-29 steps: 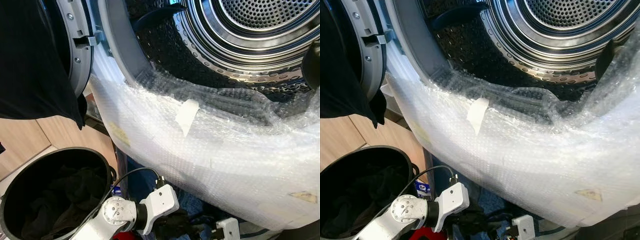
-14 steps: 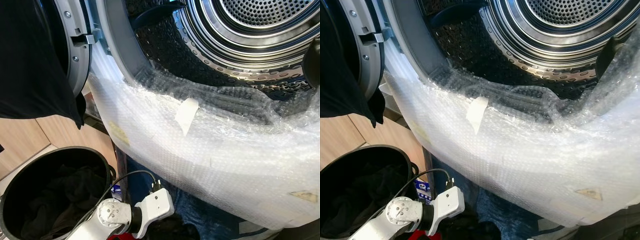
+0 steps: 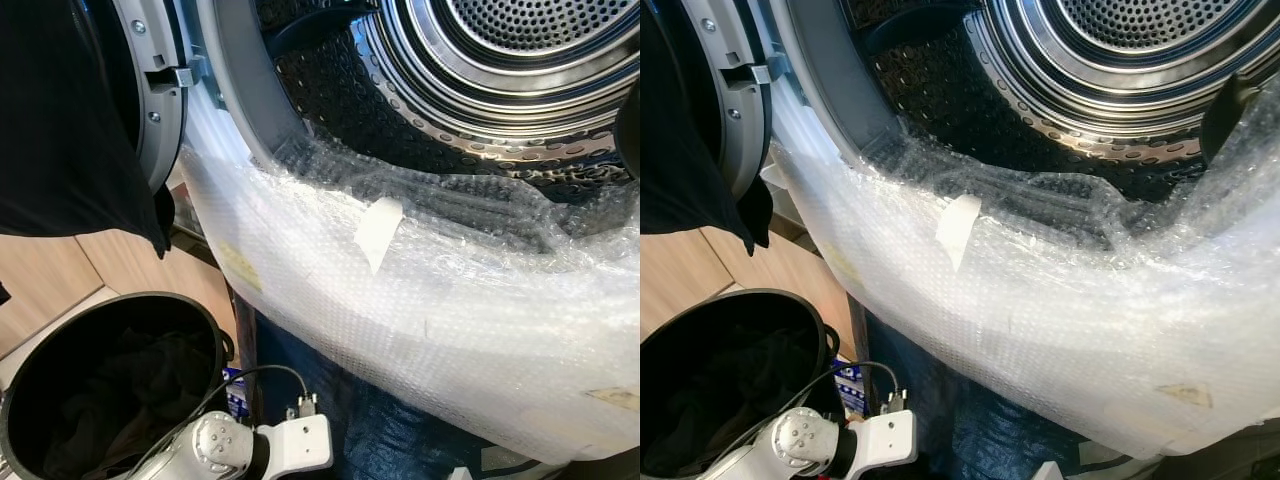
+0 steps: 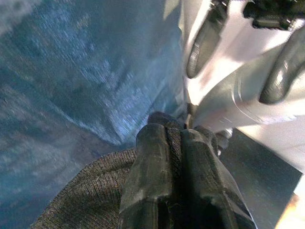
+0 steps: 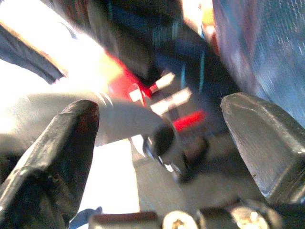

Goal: Clothes washing

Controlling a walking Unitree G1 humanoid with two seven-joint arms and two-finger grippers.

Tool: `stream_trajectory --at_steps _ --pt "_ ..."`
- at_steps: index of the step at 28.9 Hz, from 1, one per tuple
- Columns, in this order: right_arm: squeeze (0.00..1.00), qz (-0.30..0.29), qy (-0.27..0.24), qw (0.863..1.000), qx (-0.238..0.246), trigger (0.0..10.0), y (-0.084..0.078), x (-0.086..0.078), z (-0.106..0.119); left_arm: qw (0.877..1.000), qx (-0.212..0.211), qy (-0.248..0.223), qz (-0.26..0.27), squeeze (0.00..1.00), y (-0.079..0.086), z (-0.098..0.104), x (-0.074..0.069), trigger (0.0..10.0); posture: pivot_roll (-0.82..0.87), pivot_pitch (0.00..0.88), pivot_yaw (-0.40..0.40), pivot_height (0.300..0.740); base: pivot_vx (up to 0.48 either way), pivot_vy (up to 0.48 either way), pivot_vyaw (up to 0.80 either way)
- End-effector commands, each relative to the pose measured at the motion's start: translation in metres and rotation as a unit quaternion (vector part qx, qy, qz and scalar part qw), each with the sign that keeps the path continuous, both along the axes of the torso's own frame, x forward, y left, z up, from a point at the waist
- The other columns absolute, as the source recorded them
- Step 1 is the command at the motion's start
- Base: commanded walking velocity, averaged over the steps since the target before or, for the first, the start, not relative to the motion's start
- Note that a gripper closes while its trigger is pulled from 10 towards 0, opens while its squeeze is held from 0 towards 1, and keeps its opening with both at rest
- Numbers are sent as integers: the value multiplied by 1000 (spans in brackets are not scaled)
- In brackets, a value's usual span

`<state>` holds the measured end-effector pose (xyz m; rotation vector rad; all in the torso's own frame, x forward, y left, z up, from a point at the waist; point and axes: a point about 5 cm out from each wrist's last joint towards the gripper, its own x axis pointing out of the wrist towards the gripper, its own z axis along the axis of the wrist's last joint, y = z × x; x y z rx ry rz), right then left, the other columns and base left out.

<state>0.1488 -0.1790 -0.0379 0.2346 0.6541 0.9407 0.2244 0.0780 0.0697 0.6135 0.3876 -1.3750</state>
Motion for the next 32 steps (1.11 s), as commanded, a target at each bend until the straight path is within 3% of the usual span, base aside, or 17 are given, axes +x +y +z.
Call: stream_trajectory --at_steps 1,7,8,21,22,23,32 --pt "0 10 6 1000 -22 10000 -1 -4 -4 1000 8 0 -4 0 -1 -4 -1 10000 41 77 -4 740 0 0 0" --pt "0 -28 -23 999 -7 10000 10 12 2 1000 -11 2 -8 0 -14 -11 -2 10000 37 82 -8 740 0 0 0" --pt "1000 -27 -24 999 -1 10000 13 13 3 1000 -9 -1 -9 0 -14 -11 -2 10000 37 82 -8 740 0 0 0" --pt "980 9 -24 1000 9 10000 24 13 5 1000 -22 -18 -9 0 -19 -10 4 10000 24 73 -4 740 0 0 0" --pt "278 12 -27 1000 4 10000 24 13 5 1000 -23 -19 -8 0 -20 -10 4 10000 24 73 -4 740 0 0 0" --pt "0 15 -29 999 -2 10000 26 13 5 999 -26 -18 -10 0 -22 -10 3 10000 24 73 -4 740 0 0 0" --pt "0 -20 -50 998 -30 10000 30 24 2 999 -43 -24 -3 0 -26 -9 5 10000 18 53 -3 740 0 0 0"
